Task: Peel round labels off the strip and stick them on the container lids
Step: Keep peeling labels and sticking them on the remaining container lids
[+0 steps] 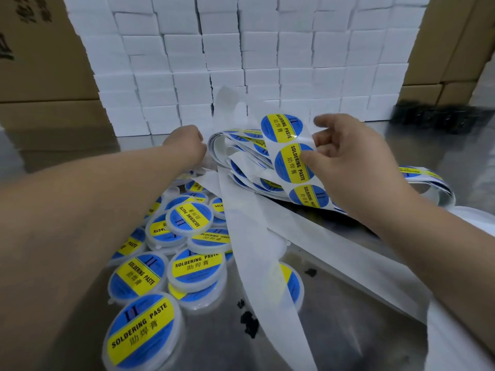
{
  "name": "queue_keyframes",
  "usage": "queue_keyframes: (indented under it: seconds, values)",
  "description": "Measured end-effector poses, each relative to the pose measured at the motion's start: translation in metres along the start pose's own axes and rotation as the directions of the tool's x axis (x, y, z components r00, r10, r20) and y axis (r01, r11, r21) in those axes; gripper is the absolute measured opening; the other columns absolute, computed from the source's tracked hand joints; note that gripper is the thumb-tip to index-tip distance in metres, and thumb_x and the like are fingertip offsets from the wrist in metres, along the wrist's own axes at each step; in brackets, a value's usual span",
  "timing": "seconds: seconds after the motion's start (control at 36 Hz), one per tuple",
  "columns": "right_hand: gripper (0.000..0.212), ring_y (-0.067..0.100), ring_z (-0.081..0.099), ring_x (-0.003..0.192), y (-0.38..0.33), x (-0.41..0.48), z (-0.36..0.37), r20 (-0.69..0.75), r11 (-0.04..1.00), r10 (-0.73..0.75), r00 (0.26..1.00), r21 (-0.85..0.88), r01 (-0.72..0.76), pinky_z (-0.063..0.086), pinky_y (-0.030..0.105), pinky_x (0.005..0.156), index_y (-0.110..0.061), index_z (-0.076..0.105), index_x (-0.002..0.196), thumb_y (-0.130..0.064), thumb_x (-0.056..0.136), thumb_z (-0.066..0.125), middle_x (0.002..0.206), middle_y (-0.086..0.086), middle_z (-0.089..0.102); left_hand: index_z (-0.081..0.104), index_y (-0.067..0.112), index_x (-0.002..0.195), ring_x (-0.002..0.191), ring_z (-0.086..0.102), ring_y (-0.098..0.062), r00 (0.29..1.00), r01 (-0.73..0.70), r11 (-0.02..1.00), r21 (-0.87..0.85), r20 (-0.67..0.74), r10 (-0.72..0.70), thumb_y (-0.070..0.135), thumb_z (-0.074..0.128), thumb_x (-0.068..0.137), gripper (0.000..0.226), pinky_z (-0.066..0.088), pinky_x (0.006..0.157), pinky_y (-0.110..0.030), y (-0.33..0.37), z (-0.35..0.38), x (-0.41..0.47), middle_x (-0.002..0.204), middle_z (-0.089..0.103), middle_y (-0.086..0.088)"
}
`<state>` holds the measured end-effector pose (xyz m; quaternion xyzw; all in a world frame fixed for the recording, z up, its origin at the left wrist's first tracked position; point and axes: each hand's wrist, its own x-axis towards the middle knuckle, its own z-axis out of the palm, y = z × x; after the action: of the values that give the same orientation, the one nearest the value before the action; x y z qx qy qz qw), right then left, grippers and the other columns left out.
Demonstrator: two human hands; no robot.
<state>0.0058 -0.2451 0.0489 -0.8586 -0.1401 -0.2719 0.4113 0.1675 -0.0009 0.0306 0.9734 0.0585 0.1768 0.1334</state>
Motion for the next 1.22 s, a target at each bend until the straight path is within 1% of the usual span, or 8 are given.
queue_keyframes:
  seconds: [0.14, 0.36, 0.47, 0.61, 0.72, 0.86, 0.94, 1.22]
  values:
    - [0.018, 0.004, 0.057, 0.078, 0.0, 0.0, 0.001, -0.002, 1.0, 0.01, 1.0, -0.007, -0.01, 0.043, 0.015, 0.063, -0.031, 0.049, 0.094, -0.02, 0.084, 0.06, 0.079, -0.012, 0.058, 0.05, 0.022, 0.126, 0.066, 0.058, -0.019, 0.935, 0.12, 0.943, -0.311, 0.356, -0.002, 0.018, 0.065, 0.083, 0.046, 0.046, 0.054, -0.026, -0.001, 0.004, -0.009, 0.095, 0.064, -0.007]
    - [0.031, -0.001, 0.055, 0.065, 0.0, 0.0, 0.002, 0.003, 0.997, 0.062, 0.998, 0.037, -0.062, 0.04, 0.018, 0.058, -0.03, 0.041, 0.106, -0.021, 0.084, 0.062, 0.069, -0.01, 0.061, 0.056, 0.019, 0.094, 0.05, 0.064, -0.009, 0.993, 0.006, 0.997, -0.081, 0.119, 0.003, 0.022, 0.059, 0.083, 0.012, 0.051, 0.057, -0.027, -0.004, -0.001, -0.005, 0.071, 0.066, 0.003]
    - [0.011, 0.001, 0.059, 0.064, -0.001, 0.001, 0.0, 0.049, 0.993, 0.118, 0.992, 0.011, -0.118, 0.046, 0.023, 0.059, -0.021, 0.055, 0.092, -0.027, 0.085, 0.061, 0.072, -0.008, 0.063, 0.046, 0.026, 0.124, 0.092, 0.061, -0.028, 0.995, -0.031, 0.991, -0.133, 0.093, 0.044, 0.025, 0.06, 0.083, 0.044, 0.056, 0.07, -0.041, -0.002, 0.003, -0.007, 0.112, 0.057, -0.006]
    - [0.022, 0.017, 0.053, 0.062, -0.004, -0.001, 0.001, 0.048, 0.993, 0.117, 0.992, -0.021, -0.116, 0.044, 0.028, 0.059, -0.013, 0.062, 0.078, -0.033, 0.086, 0.058, 0.072, 0.006, 0.064, 0.06, 0.018, 0.096, 0.05, 0.055, -0.015, 0.952, 0.072, 0.947, -0.312, 0.304, 0.028, 0.012, 0.064, 0.082, 0.017, 0.046, 0.043, -0.021, 0.004, 0.004, -0.009, 0.068, 0.062, -0.001]
    - [0.024, 0.02, 0.055, 0.067, -0.005, -0.002, 0.002, 0.066, 0.994, 0.104, 0.992, -0.05, -0.101, 0.039, 0.027, 0.057, -0.01, 0.061, 0.084, -0.031, 0.09, 0.052, 0.079, 0.009, 0.064, 0.054, 0.02, 0.078, 0.035, 0.056, -0.014, 0.97, 0.116, 0.929, -0.351, 0.24, -0.031, 0.01, 0.054, 0.085, 0.012, 0.042, 0.035, -0.018, 0.006, 0.002, -0.007, 0.06, 0.067, -0.003]
    - [0.021, 0.021, 0.061, 0.084, -0.007, -0.001, 0.0, 0.095, 0.989, 0.137, 0.986, -0.066, -0.131, 0.05, 0.04, 0.074, -0.014, 0.062, 0.091, -0.03, 0.092, 0.048, 0.089, 0.005, 0.067, 0.043, 0.017, 0.115, 0.086, 0.065, -0.031, 0.985, 0.144, 0.92, -0.364, 0.146, -0.096, 0.013, 0.058, 0.081, 0.037, 0.056, 0.072, -0.041, 0.008, 0.002, -0.004, 0.111, 0.054, -0.01]
    - [0.02, 0.018, 0.059, 0.081, -0.007, -0.002, 0.001, 0.093, 0.991, 0.116, 0.989, -0.082, -0.109, 0.046, 0.033, 0.068, -0.016, 0.062, 0.089, -0.029, 0.092, 0.048, 0.086, 0.002, 0.066, 0.036, 0.014, 0.126, 0.091, 0.05, -0.025, 0.988, 0.154, 0.905, -0.398, 0.054, -0.144, 0.011, 0.06, 0.083, 0.049, 0.042, 0.067, -0.029, 0.006, 0.003, -0.002, 0.121, 0.046, -0.01]
    - [0.02, 0.014, 0.058, 0.074, -0.005, -0.003, 0.003, 0.089, 0.992, 0.109, 0.99, -0.079, -0.103, 0.046, 0.032, 0.064, -0.018, 0.061, 0.086, -0.03, 0.092, 0.046, 0.083, 0.001, 0.065, 0.049, 0.02, 0.075, 0.06, 0.044, -0.014, 0.942, 0.068, 0.746, -0.662, -0.203, -0.266, 0.025, 0.05, 0.082, 0.01, 0.034, 0.051, -0.022, 0.007, -0.033, -0.013, 0.068, 0.046, 0.006]
